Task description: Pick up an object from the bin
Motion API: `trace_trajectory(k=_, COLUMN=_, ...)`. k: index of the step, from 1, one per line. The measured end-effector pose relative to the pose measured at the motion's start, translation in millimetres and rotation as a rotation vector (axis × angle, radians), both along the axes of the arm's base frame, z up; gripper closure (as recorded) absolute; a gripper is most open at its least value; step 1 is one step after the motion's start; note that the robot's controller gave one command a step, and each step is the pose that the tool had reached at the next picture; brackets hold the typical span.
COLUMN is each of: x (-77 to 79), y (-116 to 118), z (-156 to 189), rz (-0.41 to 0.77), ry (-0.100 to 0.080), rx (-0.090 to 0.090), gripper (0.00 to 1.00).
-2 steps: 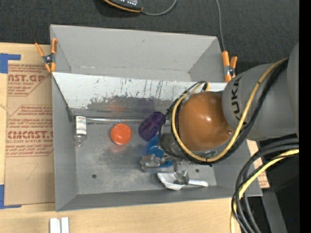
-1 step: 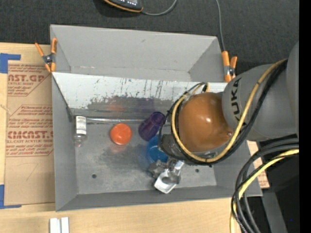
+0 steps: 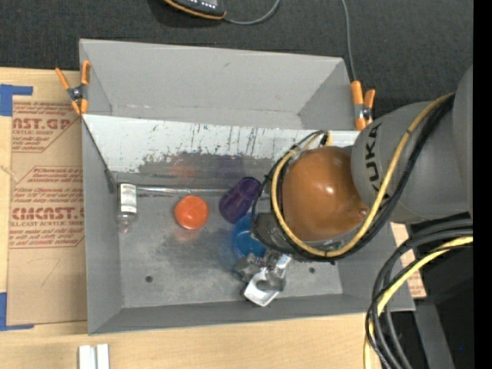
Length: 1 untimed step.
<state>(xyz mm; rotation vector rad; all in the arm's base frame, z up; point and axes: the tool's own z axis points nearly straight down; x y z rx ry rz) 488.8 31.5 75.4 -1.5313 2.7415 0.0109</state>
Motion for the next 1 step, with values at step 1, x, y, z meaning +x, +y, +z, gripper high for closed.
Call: trace_trajectory(k=1, x=1.5, y=-3.8, z=87.7, rz=-0.002, ry=0.004, rx=0.002, gripper=1.00)
